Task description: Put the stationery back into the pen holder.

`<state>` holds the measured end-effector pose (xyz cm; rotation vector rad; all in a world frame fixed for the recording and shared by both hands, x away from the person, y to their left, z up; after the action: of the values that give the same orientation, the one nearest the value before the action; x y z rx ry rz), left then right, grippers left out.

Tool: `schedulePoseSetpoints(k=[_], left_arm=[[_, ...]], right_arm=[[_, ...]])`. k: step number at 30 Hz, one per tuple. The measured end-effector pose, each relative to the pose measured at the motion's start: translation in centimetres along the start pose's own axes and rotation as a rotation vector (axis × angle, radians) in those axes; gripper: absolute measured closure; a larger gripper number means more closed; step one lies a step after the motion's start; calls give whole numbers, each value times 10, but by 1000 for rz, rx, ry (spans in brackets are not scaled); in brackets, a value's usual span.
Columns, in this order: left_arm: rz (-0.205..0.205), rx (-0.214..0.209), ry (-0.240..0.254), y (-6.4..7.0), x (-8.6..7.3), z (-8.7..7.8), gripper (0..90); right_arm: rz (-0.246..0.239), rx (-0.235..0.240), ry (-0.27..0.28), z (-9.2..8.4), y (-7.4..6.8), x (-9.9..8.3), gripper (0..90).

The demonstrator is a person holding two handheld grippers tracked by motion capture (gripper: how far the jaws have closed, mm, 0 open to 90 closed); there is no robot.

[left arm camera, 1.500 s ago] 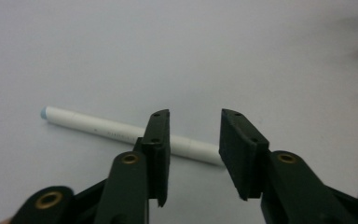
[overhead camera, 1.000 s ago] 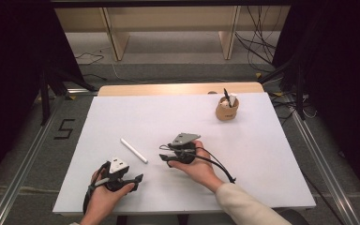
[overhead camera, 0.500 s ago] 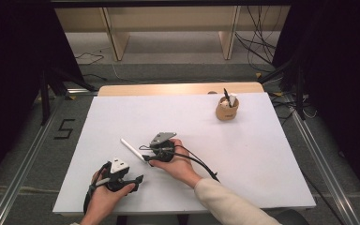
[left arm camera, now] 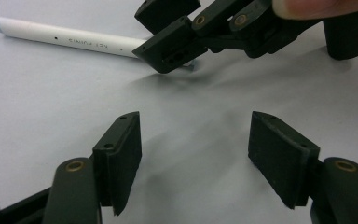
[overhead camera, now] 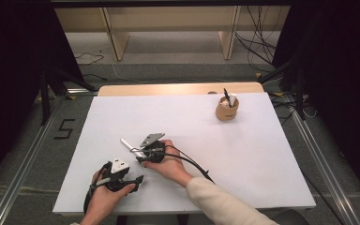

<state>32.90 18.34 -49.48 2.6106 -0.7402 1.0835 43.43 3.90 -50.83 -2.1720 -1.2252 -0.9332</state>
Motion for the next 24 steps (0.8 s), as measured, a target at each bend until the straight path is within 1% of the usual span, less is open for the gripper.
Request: schedulePoseSetpoints(k=[8, 11, 15, 19, 24], left_arm=[[-1, 1, -4, 0, 0, 1, 346], [-3, 1, -4, 0, 0, 1, 346], [2, 3, -5, -1, 0, 1, 346], [4, 2, -6, -2, 0, 1, 347], [-5, 3, 1, -2, 0, 1, 350]], right_arm=[[-18, -24, -13, 0, -3, 0, 690], [-11, -26, -19, 0, -5, 0, 740], [7, -30, -26, 0, -6, 1, 782], [21, -28, -38, 0, -5, 2, 785], [43, -27, -41, 0, -5, 2, 788]])
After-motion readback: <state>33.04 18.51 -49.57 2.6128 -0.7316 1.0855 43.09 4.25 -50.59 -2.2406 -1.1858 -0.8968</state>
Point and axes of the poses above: each handheld gripper's, and its own axes: z roughly forward along the jaws, x roughly out of its top, y roughly to its right, the point moved 1 cm from there along z, roughly forward along the jaws, and after that the axes turned 3 degrees about z, right-handed, at the moved point
